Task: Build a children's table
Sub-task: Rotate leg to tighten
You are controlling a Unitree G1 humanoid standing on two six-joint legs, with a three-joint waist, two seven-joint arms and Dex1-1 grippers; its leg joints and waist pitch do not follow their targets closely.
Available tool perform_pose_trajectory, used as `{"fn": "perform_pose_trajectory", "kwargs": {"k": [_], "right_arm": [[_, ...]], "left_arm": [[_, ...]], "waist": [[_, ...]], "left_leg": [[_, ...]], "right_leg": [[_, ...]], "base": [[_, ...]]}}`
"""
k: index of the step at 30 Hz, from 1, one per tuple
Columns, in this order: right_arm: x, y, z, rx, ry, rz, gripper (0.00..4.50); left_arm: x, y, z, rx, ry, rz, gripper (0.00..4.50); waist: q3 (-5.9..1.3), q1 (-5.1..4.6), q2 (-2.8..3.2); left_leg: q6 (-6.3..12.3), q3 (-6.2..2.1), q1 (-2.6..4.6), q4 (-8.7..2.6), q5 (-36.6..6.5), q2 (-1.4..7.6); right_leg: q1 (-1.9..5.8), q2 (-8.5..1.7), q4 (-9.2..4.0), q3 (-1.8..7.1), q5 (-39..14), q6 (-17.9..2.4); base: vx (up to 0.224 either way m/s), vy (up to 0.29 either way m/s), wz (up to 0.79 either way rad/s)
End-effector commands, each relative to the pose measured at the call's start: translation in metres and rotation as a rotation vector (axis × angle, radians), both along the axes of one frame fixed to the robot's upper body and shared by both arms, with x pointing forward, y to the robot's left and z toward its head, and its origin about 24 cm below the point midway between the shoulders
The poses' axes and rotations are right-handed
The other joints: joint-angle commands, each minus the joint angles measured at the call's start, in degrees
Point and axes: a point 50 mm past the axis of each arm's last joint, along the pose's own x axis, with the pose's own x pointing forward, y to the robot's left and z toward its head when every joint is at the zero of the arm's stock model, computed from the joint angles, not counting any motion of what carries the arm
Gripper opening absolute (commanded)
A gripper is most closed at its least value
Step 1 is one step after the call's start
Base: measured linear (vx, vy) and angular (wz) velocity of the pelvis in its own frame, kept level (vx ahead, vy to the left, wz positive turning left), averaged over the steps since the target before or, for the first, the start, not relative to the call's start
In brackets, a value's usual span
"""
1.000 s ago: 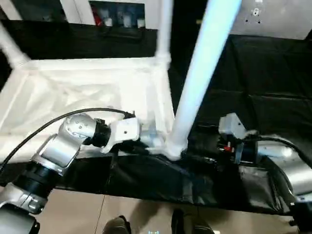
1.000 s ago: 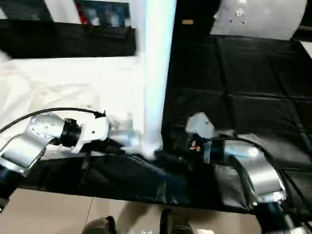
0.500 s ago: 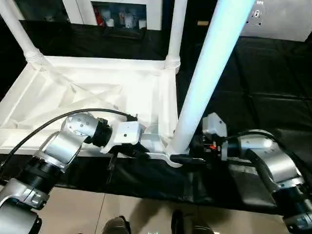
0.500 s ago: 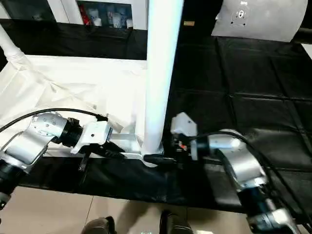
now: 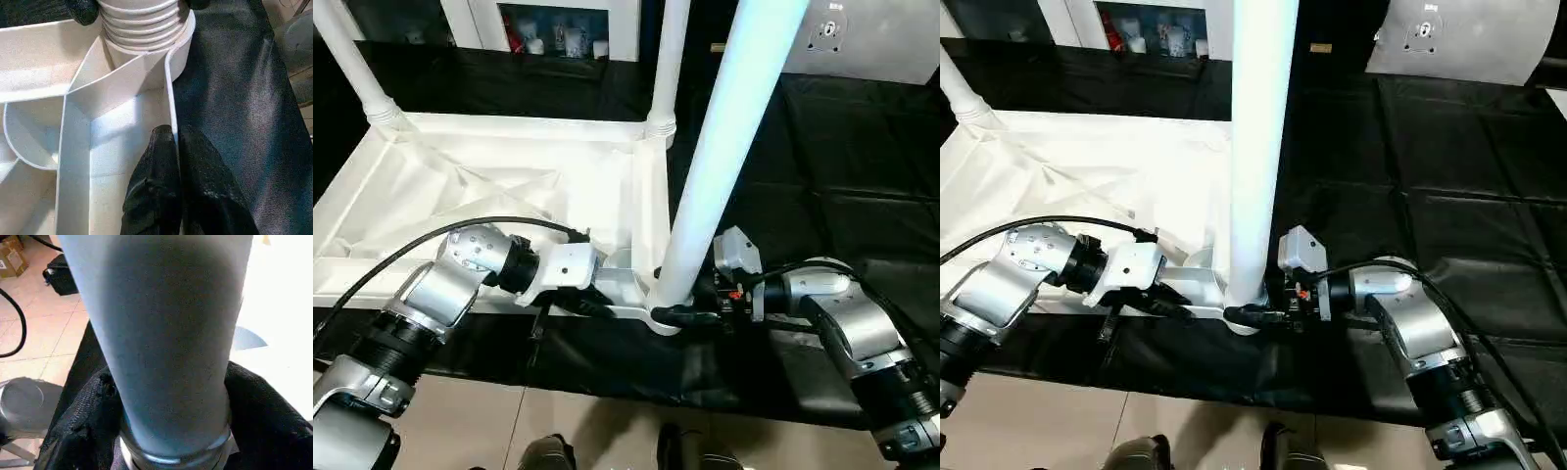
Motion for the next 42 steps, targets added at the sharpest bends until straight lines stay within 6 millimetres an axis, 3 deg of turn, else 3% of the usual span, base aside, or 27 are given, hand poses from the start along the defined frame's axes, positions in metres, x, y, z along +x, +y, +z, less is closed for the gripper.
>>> {"fn": "perform_pose_trajectory", "kwargs": {"k": [1,5,8,11,12,14,15,16,17,18,20,21,25,26,29,31,33,35,37,38,40,42], "right_arm": [[-0.005,0.003,-0.002,0.019,0.016,0.018,2.76],[-0.016,0.006,-0.010,0.059,0.074,-0.040,2.74],[-0.019,0.007,-0.016,0.071,0.090,-0.128,2.74],[-0.018,0.011,-0.029,0.071,0.096,-0.333,2.74],[-0.015,0.016,-0.034,0.092,0.113,-0.476,2.74],[-0.013,0.018,-0.036,0.105,0.124,-0.549,2.74],[-0.010,0.023,-0.039,0.121,0.147,-0.667,2.74],[-0.007,0.028,-0.042,0.127,0.154,-0.737,2.74],[-0.006,0.030,-0.043,0.129,0.158,-0.768,2.74],[-0.001,0.038,-0.045,0.139,0.173,-0.876,2.74],[0.006,0.046,-0.046,0.138,0.184,-0.995,2.73],[0.011,0.050,-0.046,0.138,0.189,-1.056,2.73],[0.019,0.060,-0.039,0.143,0.172,-1.162,2.73],[0.020,0.060,-0.039,0.145,0.171,-1.169,2.73],[0.023,0.066,-0.034,0.161,0.150,-1.154,2.73],[0.024,0.066,-0.032,0.157,0.133,-1.165,3.29],[0.026,0.064,-0.031,0.159,0.122,-1.189,3.45],[0.028,0.060,-0.030,0.157,0.104,-1.189,3.48],[0.029,0.056,-0.029,0.157,0.087,-1.189,3.77],[0.029,0.044,-0.026,0.169,0.055,-1.174,3.77],[0.027,0.035,-0.024,0.178,0.030,-1.147,3.86],[0.026,0.031,-0.024,0.187,0.027,-1.135,4.05]], "left_arm": [[-0.011,-0.002,-0.022,0.088,0.083,-0.063,0.00],[-0.009,-0.006,-0.024,0.038,0.085,0.019,0.00],[-0.006,-0.011,-0.024,0.006,0.076,0.093,0.00],[0.000,-0.025,-0.020,-0.091,0.079,0.229,0.00],[0.003,-0.037,-0.018,-0.139,0.078,0.308,0.00],[0.005,-0.042,-0.018,-0.151,0.073,0.344,0.00],[0.009,-0.054,-0.019,-0.175,0.057,0.420,0.00],[0.011,-0.063,-0.019,-0.196,0.046,0.479,0.00],[0.012,-0.067,-0.019,-0.206,0.044,0.507,0.00],[0.016,-0.079,-0.019,-0.232,0.029,0.592,0.00],[0.022,-0.090,-0.017,-0.243,-0.006,0.686,0.00],[0.026,-0.096,-0.015,-0.248,-0.037,0.737,0.00],[0.030,-0.106,-0.007,-0.267,-0.087,0.804,0.00],[0.030,-0.107,-0.006,-0.266,-0.091,0.807,0.00],[0.028,-0.105,-0.011,-0.220,-0.109,0.772,0.00],[0.027,-0.102,-0.013,-0.202,-0.114,0.771,0.00],[0.025,-0.096,-0.017,-0.186,-0.099,0.777,0.00],[0.024,-0.092,-0.019,-0.177,-0.090,0.766,0.00],[0.022,-0.089,-0.020,-0.172,-0.078,0.750,0.00],[0.019,-0.080,-0.023,-0.165,-0.050,0.712,0.00],[0.017,-0.073,-0.025,-0.154,-0.038,0.687,0.00],[0.016,-0.070,-0.025,-0.150,-0.034,0.674,0.00]], "waist": [[-4.32,-0.20,-0.36],[-4.28,0.05,-0.25],[-3.90,0.29,-0.19],[-3.42,0.31,-0.10],[-2.96,0.05,-0.10],[-2.68,-0.23,-0.14],[-2.49,-0.55,-0.28],[-2.32,-1.03,-0.31],[-2.32,-1.03,-0.31],[-2.21,-1.60,-0.02],[-2.11,-2.13,-0.12],[-2.08,-2.48,0.15],[-2.13,-3.23,0.10],[-1.84,-3.27,0.10],[-1.75,-3.59,0.12],[-1.74,-3.98,0.15],[-1.81,-4.24,0.32],[-2.00,-4.29,0.36],[-1.86,-4.34,0.39],[-2.23,-4.53,-0.23],[-2.28,-4.35,0.01],[-2.92,-4.00,-0.09]], "left_leg": [[6.66,0.74,-0.96,-2.84,-2.71,1.26],[6.52,0.73,-0.91,-2.88,-2.76,1.35],[5.51,0.81,-0.68,-3.17,-4.89,1.49],[4.13,0.83,-0.40,-3.43,-8.09,1.43],[3.11,0.59,-0.54,-3.82,-10.25,1.16],[2.31,0.38,-0.12,-3.98,-13.03,0.94],[1.94,0.08,-0.26,-4.15,-14.34,0.68],[1.81,-0.10,-0.40,-4.25,-15.14,0.53],[1.81,-0.10,-0.40,-4.25,-15.14,0.53],[1.32,-0.18,-0.19,-4.14,-16.25,0.42],[1.32,-0.52,-0.26,-4.41,-17.77,0.41],[1.47,-0.66,0.13,-4.50,-19.82,0.37],[2.86,-0.57,-0.06,-4.86,-20.64,0.52],[2.86,-0.51,0.50,-4.84,-23.05,0.34],[3.16,-0.76,0.62,-4.79,-25.62,0.11],[3.42,-1.04,0.26,-5.02,-26.36,0.25],[3.51,-1.04,0.38,-5.02,-26.32,0.36],[3.51,-1.21,-0.19,-5.28,-25.08,0.56],[3.38,-1.14,-0.19,-5.36,-25.41,0.64],[3.32,-1.15,-0.43,-5.26,-24.96,0.57],[3.89,-0.96,-0.67,-5.21,-22.66,0.68],[4.57,-0.56,-1.43,-5.09,-16.20,1.02]], "right_leg": [[4.03,-4.17,-3.19,3.49,-13.72,-12.60],[4.03,-4.15,-3.20,3.55,-13.26,-12.63],[3.72,-4.22,-3.74,3.56,-17.08,-11.78],[3.28,-4.29,-4.55,3.50,-22.81,-10.25],[3.39,-4.32,-5.14,3.31,-28.70,-8.00],[2.81,-4.34,-6.00,3.10,-34.61,-5.72],[2.92,-4.34,-6.41,2.93,-37.82,-3.92],[2.81,-4.28,-6.74,2.88,-39.50,-2.67],[2.81,-4.28,-6.74,2.88,-39.50,-2.67],[2.46,-4.36,-7.28,2.58,-41.24,-1.79],[2.50,-4.26,-7.71,2.08,-41.65,-0.92],[2.44,-4.10,-8.06,1.70,-40.75,-0.32],[2.50,-4.05,-8.15,1.78,-35.32,-0.92],[2.01,-3.98,-8.57,1.62,-37.27,-0.43],[1.92,-4.03,-9.17,1.04,-39.73,1.72],[2.31,-4.49,-9.16,0.40,-39.15,2.04],[2.23,-4.70,-9.21,0.34,-38.23,1.38],[2.76,-4.93,-8.79,0.48,-36.37,0.73],[2.53,-4.90,-8.78,0.58,-35.92,0.34],[2.85,-5.06,-8.63,0.68,-35.86,0.14],[2.85,-5.37,-8.39,1.22,-34.73,-0.55],[3.22,-5.31,-7.12,2.00,-26.96,-3.90]], "base": [[0.000,0.000,0.00],[0.000,0.000,0.00],[0.000,0.000,0.00],[0.000,0.000,0.00],[0.000,0.000,0.00],[-0.060,0.013,-0.01],[-0.062,0.017,-0.02],[-0.056,0.024,-0.05],[0.000,0.000,0.00],[0.000,0.000,0.00],[0.000,0.000,0.00],[0.000,0.000,0.00],[-0.014,0.026,-0.02],[0.000,0.000,0.00],[0.000,0.000,0.00],[0.000,0.000,0.00],[0.000,0.000,0.00],[0.000,0.000,0.00],[0.000,0.000,0.00],[0.000,0.000,0.00],[0.000,0.000,0.00],[0.000,0.000,0.00]]}}
